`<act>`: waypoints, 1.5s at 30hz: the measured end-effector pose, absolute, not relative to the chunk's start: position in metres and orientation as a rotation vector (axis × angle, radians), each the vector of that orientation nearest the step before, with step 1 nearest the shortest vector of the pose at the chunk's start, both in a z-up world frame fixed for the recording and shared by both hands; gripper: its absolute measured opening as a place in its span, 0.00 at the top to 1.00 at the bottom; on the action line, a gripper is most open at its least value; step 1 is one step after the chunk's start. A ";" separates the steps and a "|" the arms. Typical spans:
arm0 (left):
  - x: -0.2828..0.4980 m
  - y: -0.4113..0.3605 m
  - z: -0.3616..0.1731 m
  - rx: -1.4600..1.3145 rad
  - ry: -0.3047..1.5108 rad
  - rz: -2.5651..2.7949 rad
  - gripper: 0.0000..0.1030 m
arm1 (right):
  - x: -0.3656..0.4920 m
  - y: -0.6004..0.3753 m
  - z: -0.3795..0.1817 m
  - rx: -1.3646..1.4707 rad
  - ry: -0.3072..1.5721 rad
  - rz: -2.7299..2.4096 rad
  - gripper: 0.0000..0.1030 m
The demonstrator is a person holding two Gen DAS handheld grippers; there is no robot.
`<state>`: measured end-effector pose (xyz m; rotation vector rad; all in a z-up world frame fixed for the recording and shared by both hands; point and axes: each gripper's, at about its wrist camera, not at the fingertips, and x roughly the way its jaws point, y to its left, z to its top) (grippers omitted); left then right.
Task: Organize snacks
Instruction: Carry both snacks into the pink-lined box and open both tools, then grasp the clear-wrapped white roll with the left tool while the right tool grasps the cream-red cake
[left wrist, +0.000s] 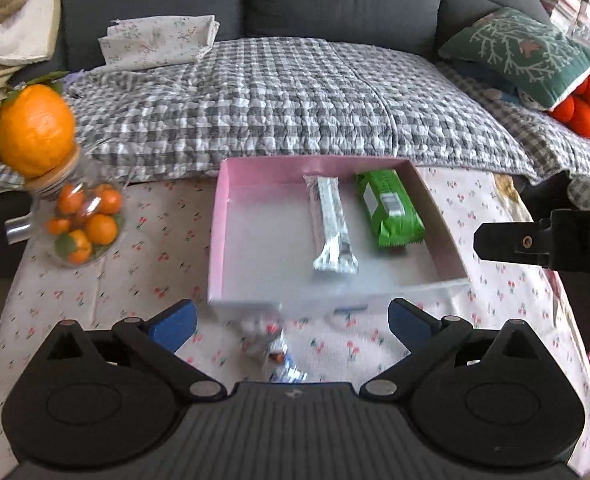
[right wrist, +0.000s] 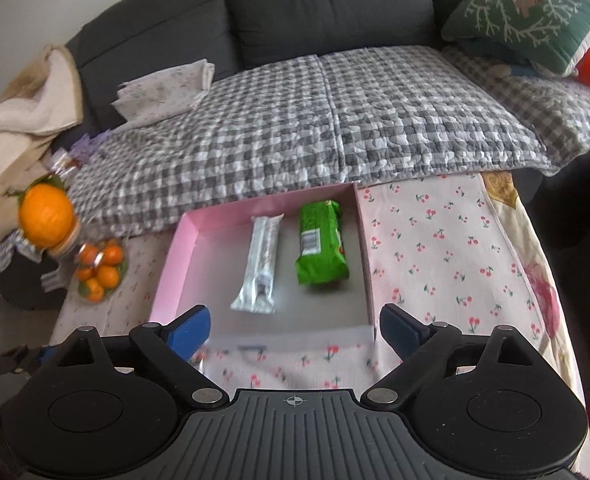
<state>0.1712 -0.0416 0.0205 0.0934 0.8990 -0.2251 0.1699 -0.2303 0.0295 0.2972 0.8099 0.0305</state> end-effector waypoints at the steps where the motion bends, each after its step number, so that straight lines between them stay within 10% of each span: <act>1: 0.165 -0.040 0.021 0.099 0.895 -0.222 0.01 | 0.163 -0.229 0.028 0.297 0.803 0.032 0.09; 45: 0.101 0.002 -0.053 0.481 0.962 -0.542 0.12 | 0.103 -0.180 -0.075 0.042 1.036 0.024 0.09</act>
